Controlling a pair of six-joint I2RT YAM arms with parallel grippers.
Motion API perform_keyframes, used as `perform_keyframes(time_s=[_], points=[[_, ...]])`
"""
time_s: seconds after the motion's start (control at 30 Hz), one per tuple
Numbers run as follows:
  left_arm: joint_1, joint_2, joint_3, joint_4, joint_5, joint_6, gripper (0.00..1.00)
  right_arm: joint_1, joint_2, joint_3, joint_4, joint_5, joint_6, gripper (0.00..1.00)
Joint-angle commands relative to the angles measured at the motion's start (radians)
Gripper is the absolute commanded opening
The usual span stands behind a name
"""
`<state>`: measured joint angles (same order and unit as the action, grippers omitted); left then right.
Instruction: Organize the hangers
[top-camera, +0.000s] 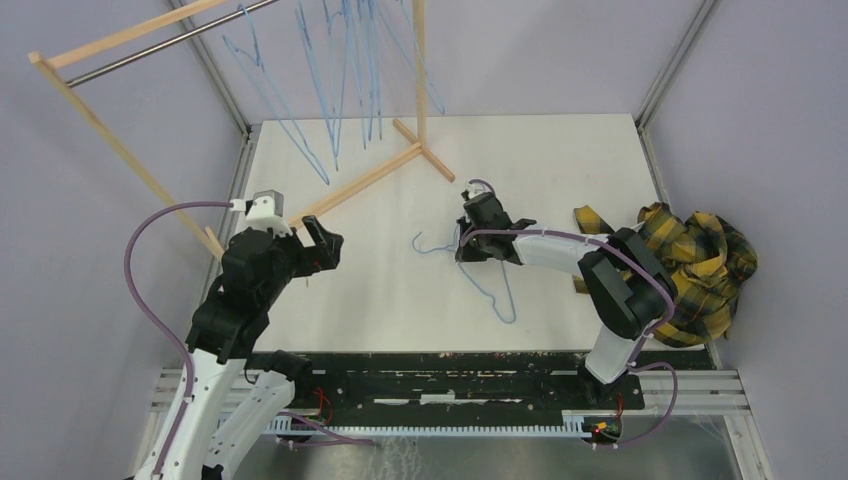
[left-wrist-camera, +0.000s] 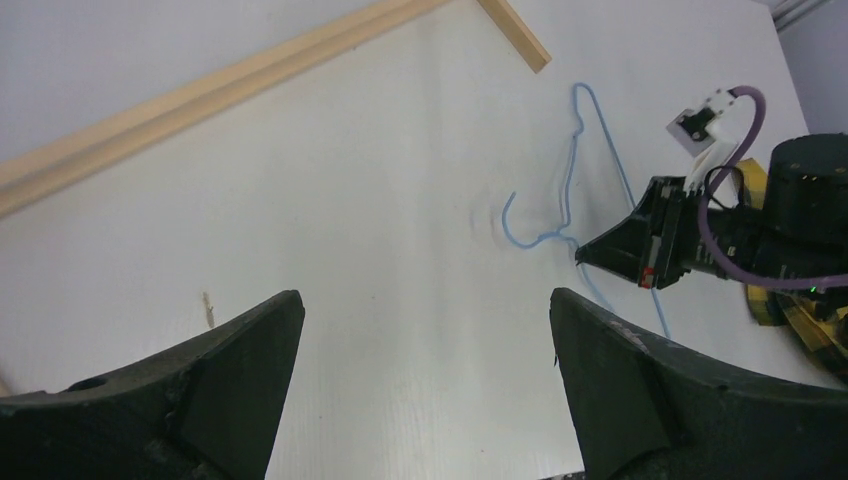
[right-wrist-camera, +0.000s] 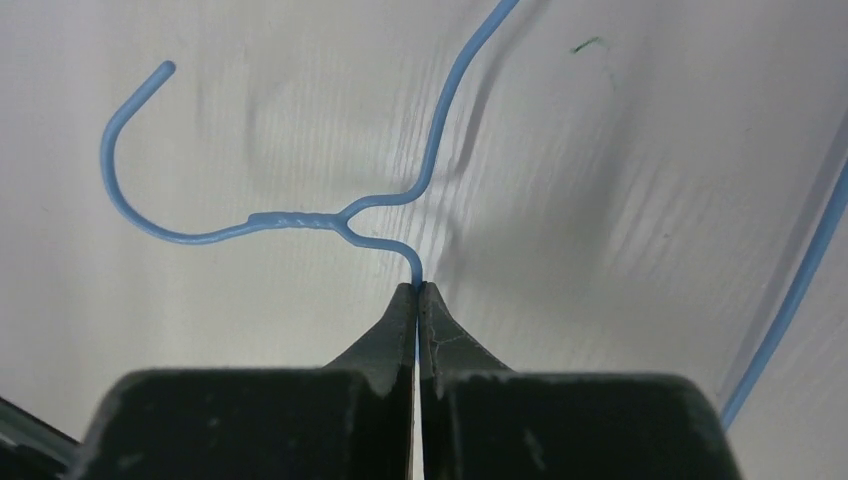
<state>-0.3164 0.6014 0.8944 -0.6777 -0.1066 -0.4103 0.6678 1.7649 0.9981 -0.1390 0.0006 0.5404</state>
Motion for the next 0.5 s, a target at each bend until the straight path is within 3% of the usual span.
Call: perform_keyframes(time_s=[0.0, 0.2, 0.47], points=[[-0.001, -0.019, -0.046, 0.085, 0.076, -0.077, 0.99, -0.038, -0.075, 0.011, 0.157, -0.173, 0.172, 0.01], [-0.001, -0.031, -0.161, 0.169, 0.123, -0.111, 0.99, -0.049, -0.053, 0.019, 0.233, -0.275, 0.269, 0.01], [-0.014, -0.041, -0.422, 0.472, 0.258, -0.218, 0.99, -0.049, -0.011, -0.005, 0.465, -0.349, 0.499, 0.01]])
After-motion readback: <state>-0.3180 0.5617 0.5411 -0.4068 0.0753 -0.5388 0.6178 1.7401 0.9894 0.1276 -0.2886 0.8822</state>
